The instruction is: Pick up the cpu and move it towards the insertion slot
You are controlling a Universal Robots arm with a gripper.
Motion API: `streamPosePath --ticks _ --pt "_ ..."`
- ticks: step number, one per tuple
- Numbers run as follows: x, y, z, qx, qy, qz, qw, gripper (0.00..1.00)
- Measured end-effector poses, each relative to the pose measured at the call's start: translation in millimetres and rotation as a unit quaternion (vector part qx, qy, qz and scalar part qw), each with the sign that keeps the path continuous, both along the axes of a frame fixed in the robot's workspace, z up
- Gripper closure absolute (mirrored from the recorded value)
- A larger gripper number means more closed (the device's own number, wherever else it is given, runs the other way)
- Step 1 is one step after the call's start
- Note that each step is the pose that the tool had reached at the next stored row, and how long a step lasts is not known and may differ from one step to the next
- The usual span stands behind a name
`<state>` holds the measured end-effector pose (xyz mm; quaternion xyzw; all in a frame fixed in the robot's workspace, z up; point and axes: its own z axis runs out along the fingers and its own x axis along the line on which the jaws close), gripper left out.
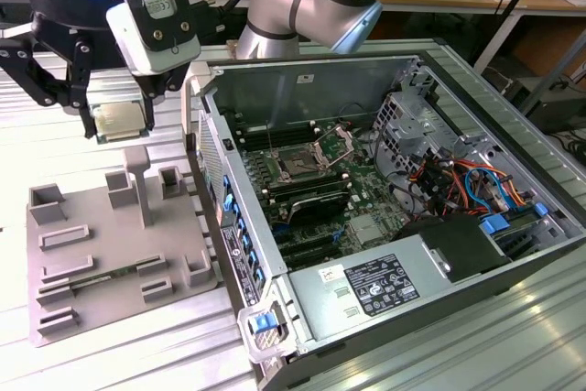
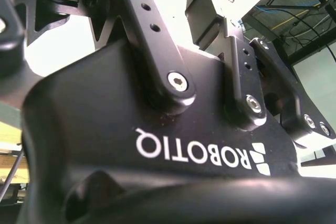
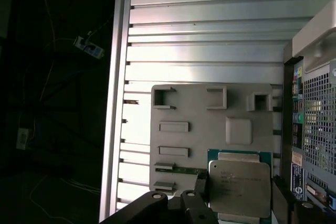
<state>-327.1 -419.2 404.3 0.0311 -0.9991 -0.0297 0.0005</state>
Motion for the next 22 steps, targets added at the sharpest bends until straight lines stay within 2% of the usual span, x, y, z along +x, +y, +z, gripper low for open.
streamPosePath --ticks 22 --pt "15.0 0.0 0.0 0.0 0.0 0.0 1.0 0.45"
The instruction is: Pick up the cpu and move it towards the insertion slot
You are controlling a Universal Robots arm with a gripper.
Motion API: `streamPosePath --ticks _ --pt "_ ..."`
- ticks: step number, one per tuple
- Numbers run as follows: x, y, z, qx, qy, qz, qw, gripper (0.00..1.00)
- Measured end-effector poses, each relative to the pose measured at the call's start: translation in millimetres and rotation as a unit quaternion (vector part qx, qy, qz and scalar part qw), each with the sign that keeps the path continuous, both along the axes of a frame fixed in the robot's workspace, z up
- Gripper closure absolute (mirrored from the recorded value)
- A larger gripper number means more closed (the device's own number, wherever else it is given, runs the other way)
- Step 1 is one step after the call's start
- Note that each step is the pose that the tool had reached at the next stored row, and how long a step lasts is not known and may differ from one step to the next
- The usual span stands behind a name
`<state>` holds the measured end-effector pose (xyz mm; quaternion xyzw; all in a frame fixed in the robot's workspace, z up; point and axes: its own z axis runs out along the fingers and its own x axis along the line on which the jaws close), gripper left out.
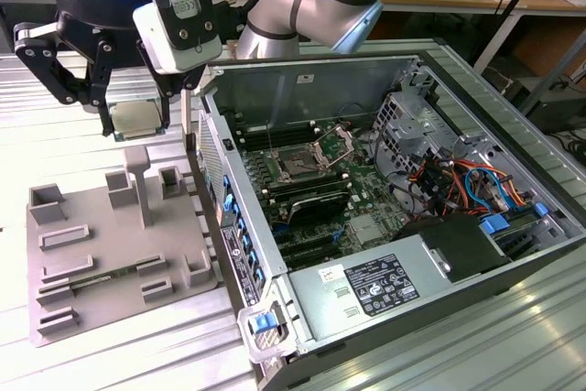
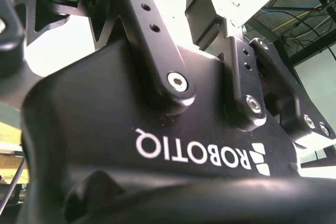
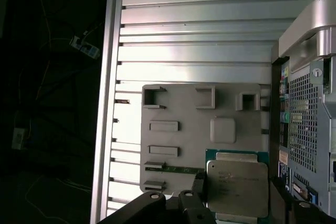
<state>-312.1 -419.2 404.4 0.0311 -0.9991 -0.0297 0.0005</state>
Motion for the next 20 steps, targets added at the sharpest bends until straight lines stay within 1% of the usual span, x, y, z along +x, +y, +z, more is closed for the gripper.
streamPosePath --ticks 8,20 --pt "6.4 0.0 0.0 0.0 0.0 0.0 1.0 0.45" --pt "13.3 0.0 0.0 0.0 0.0 0.0 1.0 0.45"
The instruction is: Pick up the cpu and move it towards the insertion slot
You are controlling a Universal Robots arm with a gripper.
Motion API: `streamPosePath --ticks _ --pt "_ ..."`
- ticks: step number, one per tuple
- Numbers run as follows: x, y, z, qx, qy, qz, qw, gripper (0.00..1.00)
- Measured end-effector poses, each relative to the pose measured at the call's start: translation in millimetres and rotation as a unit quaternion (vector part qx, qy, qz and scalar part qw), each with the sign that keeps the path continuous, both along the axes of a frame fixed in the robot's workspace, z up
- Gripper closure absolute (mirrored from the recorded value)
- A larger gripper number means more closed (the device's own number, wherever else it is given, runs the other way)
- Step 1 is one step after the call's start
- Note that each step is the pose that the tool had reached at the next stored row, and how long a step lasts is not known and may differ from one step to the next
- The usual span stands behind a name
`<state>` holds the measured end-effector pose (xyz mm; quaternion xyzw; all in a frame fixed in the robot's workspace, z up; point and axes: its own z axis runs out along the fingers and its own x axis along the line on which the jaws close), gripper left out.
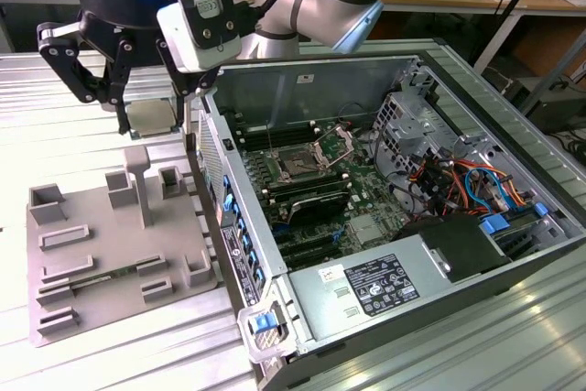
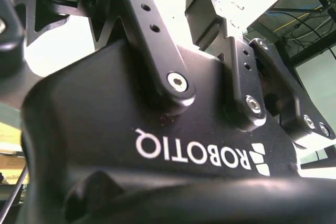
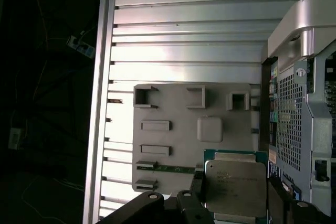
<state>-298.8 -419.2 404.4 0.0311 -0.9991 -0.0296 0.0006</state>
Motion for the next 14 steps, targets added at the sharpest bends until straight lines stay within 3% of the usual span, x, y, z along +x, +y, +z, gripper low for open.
streamPosePath --ticks 14 --pt "9.2 0.0 0.0 0.0 0.0 0.0 1.0 0.45"
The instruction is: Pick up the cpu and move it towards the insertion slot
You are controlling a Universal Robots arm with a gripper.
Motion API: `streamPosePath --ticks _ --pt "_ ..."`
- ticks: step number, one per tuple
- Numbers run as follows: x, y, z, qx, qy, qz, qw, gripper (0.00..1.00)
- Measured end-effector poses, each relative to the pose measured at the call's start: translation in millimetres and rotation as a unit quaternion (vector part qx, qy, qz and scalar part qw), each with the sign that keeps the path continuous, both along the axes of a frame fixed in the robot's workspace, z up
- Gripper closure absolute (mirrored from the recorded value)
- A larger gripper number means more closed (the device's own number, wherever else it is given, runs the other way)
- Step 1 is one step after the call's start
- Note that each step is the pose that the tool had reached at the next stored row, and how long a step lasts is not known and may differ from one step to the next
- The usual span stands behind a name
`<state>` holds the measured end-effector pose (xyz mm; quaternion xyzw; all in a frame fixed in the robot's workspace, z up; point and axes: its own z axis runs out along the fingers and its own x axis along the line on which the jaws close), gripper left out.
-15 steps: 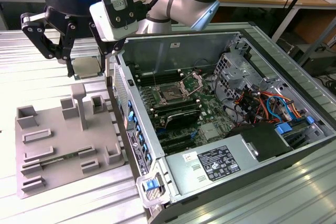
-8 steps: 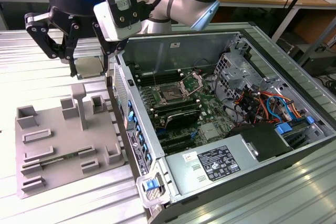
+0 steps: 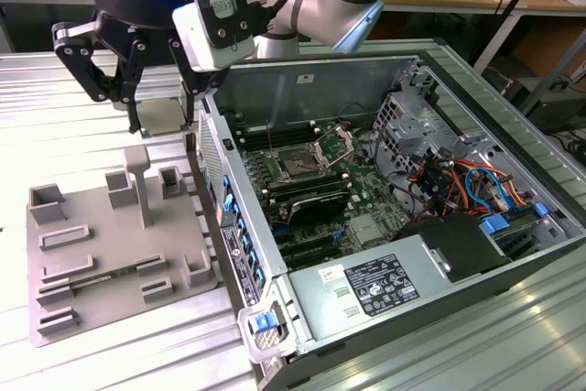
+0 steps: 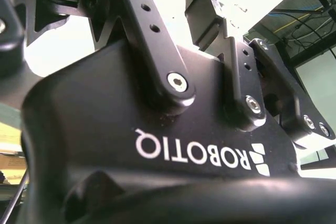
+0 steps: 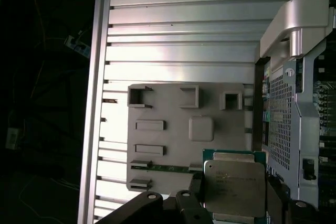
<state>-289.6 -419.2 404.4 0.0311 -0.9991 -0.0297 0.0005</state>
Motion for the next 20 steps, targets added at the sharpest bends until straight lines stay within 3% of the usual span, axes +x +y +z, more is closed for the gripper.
streamPosePath --ticks 20 --pt "10.3 0.0 0.0 0.0 0.0 0.0 1.0 0.45"
